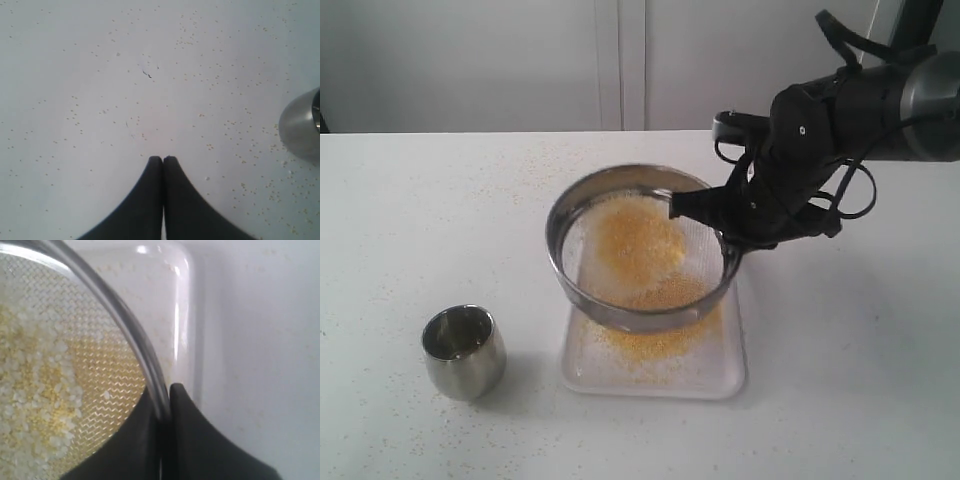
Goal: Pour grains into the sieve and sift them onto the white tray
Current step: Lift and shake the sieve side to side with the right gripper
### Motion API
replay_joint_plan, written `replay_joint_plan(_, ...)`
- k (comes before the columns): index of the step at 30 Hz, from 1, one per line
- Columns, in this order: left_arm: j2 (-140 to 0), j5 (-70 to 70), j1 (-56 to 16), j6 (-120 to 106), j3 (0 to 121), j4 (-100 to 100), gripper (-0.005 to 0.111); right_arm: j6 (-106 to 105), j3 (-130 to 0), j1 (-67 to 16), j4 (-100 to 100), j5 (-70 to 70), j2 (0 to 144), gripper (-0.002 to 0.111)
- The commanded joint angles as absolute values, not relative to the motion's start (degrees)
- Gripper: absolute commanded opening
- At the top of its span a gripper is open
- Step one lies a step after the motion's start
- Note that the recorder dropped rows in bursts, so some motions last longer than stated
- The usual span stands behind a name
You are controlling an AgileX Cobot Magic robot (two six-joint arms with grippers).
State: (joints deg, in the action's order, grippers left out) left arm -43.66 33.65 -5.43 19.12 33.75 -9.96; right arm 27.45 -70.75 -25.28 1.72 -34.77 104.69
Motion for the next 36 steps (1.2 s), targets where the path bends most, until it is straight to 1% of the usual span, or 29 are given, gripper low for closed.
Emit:
replay_joint_plan(1, -43.14, 34.32, -5.3, 19.27, 33.97, -9.69, 0.0, 21.84, -69.91, -25.59, 2.14, -39.55, 101.67, 0.0)
replay_joint_plan(4, -43.14, 34.32, -5.3, 19.27, 33.97, -9.69, 0.0, 26.49, -70.01, -24.8, 4.62, -26.63, 101.92, 0.0)
replay_joint_plan(5, -43.14, 34.32, -5.3, 19.27, 33.97, -9.69, 0.0, 28.42, -70.26, -24.55, 4.72, -24.76, 102.52, 0.0)
replay_joint_plan(7, -43.14, 34.32, -5.3, 19.27, 33.97, -9.69, 0.0, 30.31, -71.18, -24.45, 4.72, -28.26, 103.39, 0.0)
replay_joint_plan(9, -43.14, 34.32, -5.3, 19.27, 33.97, -9.69, 0.0, 26.62, -71.47, -24.6, 4.72, -38.49, 103.23, 0.0)
replay_joint_plan(11, -43.14, 34.32, -5.3, 19.27, 33.97, -9.69, 0.0, 22.81, -70.31, -24.6, 4.72, -44.01, 102.53, 0.0)
replay_joint_plan(12, -43.14, 34.32, -5.3, 19.27, 33.97, -9.69, 0.0, 22.6, -68.58, -24.6, 4.83, -42.41, 101.82, 0.0)
replay_joint_plan(14, -43.14, 34.32, -5.3, 19.27, 33.97, -9.69, 0.0, 23.77, -66.61, -24.32, 5.1, -33.62, 101.41, 0.0)
replay_joint_plan(15, -43.14, 34.32, -5.3, 19.27, 33.97, -9.69, 0.0, 25.27, -66.31, -24.03, 5.1, -26.89, 101.68, 0.0)
replay_joint_plan(17, -43.14, 34.32, -5.3, 19.27, 33.97, -9.69, 0.0, 28.8, -66.59, -24.03, 4.8, -22.14, 102.65, 0.0)
replay_joint_plan(19, -43.14, 34.32, -5.3, 19.27, 33.97, -9.69, 0.0, 29.48, -67.41, -24.03, 3.21, -27.5, 102.99, 0.0)
replay_joint_plan(21, -43.14, 34.32, -5.3, 19.27, 33.97, -9.69, 0.0, 25.16, -67.3, -24.18, 2.77, -37.94, 102.1, 0.0)
replay_joint_plan(22, -43.14, 34.32, -5.3, 19.27, 33.97, -9.69, 0.0, 23.38, -66.6, -24.53, 2.77, -40.42, 101.54, 0.0)
replay_joint_plan(23, -43.14, 34.32, -5.3, 19.27, 33.97, -9.69, 0.0, 22.73, -65.33, -24.59, 3.03, -40.42, 100.62, 0.0)
replay_joint_plan(24, -43.14, 34.32, -5.3, 19.27, 33.97, -9.69, 0.0, 22.73, -64.1, -24.59, 3.02, -37.35, 99.79, 0.0)
replay_joint_plan(27, -43.14, 34.32, -5.3, 19.27, 33.97, -9.69, 0.0, 26.89, -63.63, -23.96, 3.02, -22.33, 99.79, 0.0)
replay_joint_plan(28, -43.14, 34.32, -5.3, 19.27, 33.97, -9.69, 0.0, 28.77, -64.32, -23.84, 3.02, -21.22, 100.54, 0.0)
replay_joint_plan(30, -43.14, 34.32, -5.3, 19.27, 33.97, -9.69, 0.0, 30.97, -66.73, -23.53, 1.37, -28.31, 101.37, 0.0)
replay_joint_plan(31, -43.14, 34.32, -5.3, 19.27, 33.97, -9.69, 0.0, 28.04, -67.33, -23.53, 1.25, -33.95, 101.37, 0.0)
replay_joint_plan(33, -43.14, 34.32, -5.3, 19.27, 33.97, -9.69, 0.0, 22.68, -66.66, -24.34, 1.25, -39.72, 100.23, 0.0)
replay_joint_plan(34, -43.14, 34.32, -5.3, 19.27, 33.97, -9.69, 0.0, 22.24, -65.62, -24.66, 1.25, -38.34, 99.29, 0.0)
replay_joint_plan(36, -43.14, 34.32, -5.3, 19.27, 33.97, -9.69, 0.0, 22.85, -64.8, -24.59, 1.25, -29.37, 98.63, 0.0)
